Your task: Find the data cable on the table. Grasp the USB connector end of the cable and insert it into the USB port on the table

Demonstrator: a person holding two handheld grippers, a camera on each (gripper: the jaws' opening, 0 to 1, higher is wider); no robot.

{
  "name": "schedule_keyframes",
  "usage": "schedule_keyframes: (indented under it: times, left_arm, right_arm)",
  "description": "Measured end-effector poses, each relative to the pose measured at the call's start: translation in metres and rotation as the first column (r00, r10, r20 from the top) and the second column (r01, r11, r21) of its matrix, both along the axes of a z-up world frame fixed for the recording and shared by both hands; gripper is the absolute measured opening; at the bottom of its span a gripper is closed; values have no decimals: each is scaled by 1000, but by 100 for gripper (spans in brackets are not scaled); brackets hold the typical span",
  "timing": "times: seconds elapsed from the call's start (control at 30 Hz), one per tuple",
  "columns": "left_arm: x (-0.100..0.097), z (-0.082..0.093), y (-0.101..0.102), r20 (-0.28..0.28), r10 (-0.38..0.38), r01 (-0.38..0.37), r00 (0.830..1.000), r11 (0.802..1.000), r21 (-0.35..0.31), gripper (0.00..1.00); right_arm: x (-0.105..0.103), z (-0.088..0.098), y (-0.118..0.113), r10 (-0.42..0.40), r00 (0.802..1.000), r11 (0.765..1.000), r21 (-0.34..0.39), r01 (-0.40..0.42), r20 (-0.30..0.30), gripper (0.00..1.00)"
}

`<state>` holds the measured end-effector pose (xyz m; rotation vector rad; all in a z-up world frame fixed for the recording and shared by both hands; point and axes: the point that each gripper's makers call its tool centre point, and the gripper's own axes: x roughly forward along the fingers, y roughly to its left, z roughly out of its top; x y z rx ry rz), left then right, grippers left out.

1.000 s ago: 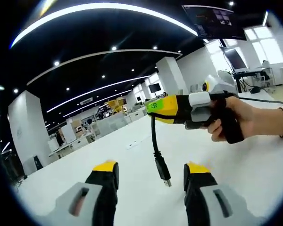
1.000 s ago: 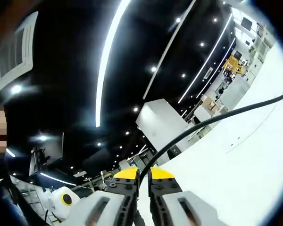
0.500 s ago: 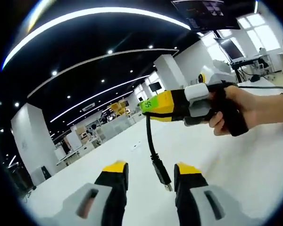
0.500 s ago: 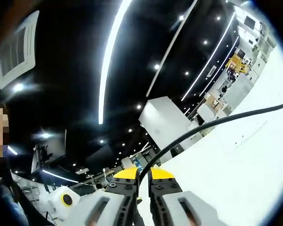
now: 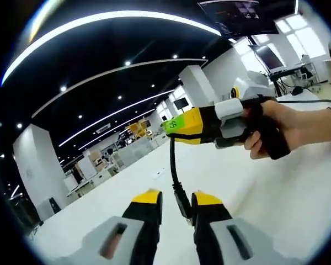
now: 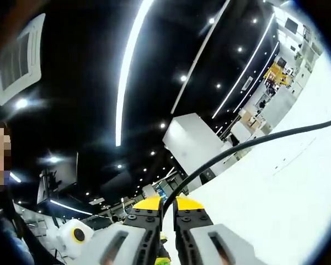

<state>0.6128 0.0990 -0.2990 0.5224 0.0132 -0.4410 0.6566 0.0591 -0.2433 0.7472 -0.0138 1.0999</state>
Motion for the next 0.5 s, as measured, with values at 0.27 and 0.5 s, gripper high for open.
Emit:
schedule_keyframes:
  times: [0.27, 0.5]
  left_arm:
    - [1, -1, 1, -3, 0, 0, 1000, 1000, 2, 13]
    - [2, 2, 5, 0, 13, -13, 1000, 1000, -24, 11]
  right_arm:
    - [-2, 0, 0, 2, 1000, 1000, -2, -2, 2, 9]
    - [-4, 0, 0, 3, 1000, 1000, 1, -3, 3, 9]
